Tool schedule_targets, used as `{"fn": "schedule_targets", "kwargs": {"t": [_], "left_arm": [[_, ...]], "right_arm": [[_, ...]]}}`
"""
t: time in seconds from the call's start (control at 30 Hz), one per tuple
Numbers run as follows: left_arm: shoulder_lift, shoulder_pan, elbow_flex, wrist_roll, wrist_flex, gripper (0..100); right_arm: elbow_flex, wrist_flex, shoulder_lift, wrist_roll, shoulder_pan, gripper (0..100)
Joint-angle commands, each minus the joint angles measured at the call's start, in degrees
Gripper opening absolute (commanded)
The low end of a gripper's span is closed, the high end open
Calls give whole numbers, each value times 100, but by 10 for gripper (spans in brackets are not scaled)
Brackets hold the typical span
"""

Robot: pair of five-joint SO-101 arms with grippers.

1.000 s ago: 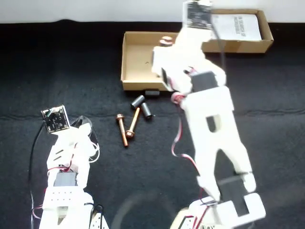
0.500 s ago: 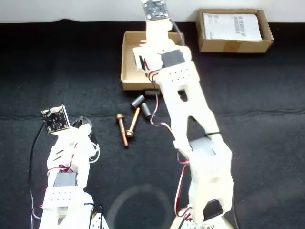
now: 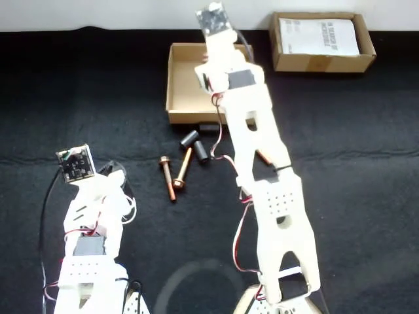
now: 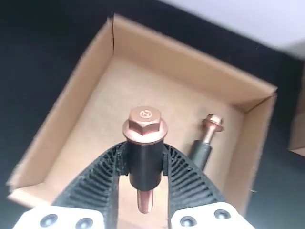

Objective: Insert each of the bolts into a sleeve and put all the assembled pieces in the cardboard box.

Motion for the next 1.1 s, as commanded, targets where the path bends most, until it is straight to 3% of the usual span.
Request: {"fn": "schedule_targets", "kwargs": {"t": [0.0, 0.23, 0.43, 0.57, 0.8, 1.07], "left_arm": [[-66, -127, 119, -18, 0, 9], [-66, -127, 119, -18, 18, 9], [-57, -127, 119, -18, 9, 10], [-22, -127, 119, -18, -9, 10], [-22, -127, 119, -18, -9, 10], [-57, -127, 119, -18, -9, 10]], "right_arm": [[-444, -602, 409, 62, 48, 12], [-1209, -1235, 1279, 70, 40, 16], [-1780, -927, 1464, 70, 31, 183], [-2290, -514, 1464, 70, 13, 198], [-4075, 1446, 1349, 70, 4, 198], [-3960, 4224, 22, 62, -145, 198]]}}
